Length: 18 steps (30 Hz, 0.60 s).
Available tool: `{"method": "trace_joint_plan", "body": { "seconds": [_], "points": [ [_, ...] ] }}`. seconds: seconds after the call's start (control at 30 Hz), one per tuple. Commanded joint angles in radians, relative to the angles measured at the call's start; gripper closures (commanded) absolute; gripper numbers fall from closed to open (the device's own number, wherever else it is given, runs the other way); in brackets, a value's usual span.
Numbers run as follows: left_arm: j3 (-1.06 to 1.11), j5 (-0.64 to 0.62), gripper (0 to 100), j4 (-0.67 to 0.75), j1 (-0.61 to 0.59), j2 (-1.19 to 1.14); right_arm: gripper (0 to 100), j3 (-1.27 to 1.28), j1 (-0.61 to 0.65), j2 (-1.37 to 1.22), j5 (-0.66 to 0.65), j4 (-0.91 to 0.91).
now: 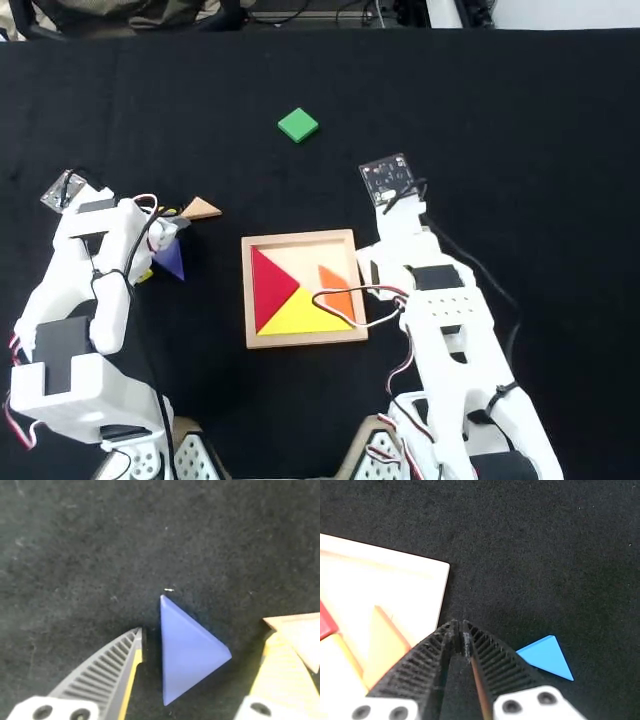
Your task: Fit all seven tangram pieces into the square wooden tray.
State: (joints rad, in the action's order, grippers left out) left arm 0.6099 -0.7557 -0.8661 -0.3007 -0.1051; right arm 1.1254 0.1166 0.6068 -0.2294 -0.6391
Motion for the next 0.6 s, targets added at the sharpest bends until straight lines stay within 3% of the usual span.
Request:
{"method": "trace_joint_plan", "body": {
  "seconds": [0.0,0.57],
  "points": [
    [-0.007,-0.006,63,0.002,-0.050,0.002,98.7,-0.002,0.017,0.030,-0.011,0.021],
    [-0.007,-0.006,63,-0.029,-0.050,0.000,98.7,0.004,0.017,0.030,-0.011,0.021]
  ]
}}
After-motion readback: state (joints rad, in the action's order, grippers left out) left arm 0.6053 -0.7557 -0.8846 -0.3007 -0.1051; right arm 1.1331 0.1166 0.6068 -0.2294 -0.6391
